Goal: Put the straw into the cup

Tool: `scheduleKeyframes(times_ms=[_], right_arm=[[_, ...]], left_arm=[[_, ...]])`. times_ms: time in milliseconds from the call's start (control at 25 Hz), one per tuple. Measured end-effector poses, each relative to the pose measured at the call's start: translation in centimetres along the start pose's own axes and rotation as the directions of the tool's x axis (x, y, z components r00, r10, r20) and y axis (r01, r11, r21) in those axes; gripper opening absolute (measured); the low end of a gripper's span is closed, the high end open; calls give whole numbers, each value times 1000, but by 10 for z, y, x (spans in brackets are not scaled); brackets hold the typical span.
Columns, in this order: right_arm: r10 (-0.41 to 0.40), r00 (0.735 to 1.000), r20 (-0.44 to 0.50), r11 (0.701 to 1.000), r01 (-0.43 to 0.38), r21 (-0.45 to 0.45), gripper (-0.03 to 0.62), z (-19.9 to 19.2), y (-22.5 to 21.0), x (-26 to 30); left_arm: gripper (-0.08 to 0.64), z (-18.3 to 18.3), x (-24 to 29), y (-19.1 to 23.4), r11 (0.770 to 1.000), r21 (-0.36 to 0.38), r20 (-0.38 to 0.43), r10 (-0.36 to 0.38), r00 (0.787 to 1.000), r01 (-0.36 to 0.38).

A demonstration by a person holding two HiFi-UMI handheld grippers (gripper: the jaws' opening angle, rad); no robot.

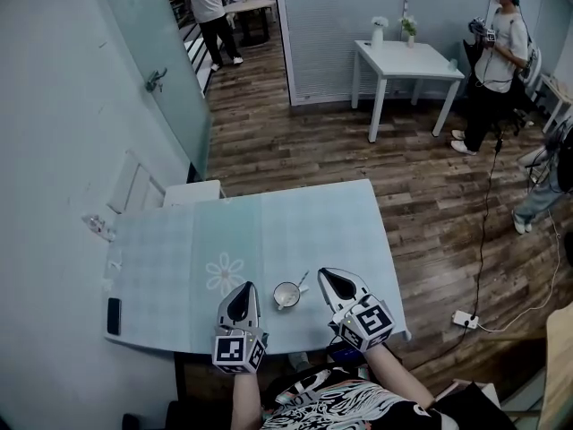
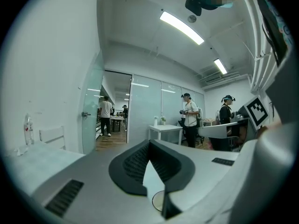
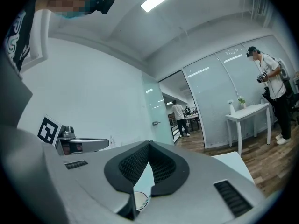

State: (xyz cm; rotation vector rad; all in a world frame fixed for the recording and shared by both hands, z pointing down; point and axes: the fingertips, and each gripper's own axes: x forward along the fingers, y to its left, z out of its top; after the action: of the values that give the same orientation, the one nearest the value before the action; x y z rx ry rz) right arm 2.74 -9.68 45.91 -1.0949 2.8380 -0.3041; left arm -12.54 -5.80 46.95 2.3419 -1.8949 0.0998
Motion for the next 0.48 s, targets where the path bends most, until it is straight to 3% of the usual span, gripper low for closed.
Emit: scheduleKeyframes(times_ms=[480], right_arm=[[-45,999,1,998,45,37,17,-8,-11,-9]], left_arm=[[11,-17,7,-8,999,40,-44,-34,998,36]])
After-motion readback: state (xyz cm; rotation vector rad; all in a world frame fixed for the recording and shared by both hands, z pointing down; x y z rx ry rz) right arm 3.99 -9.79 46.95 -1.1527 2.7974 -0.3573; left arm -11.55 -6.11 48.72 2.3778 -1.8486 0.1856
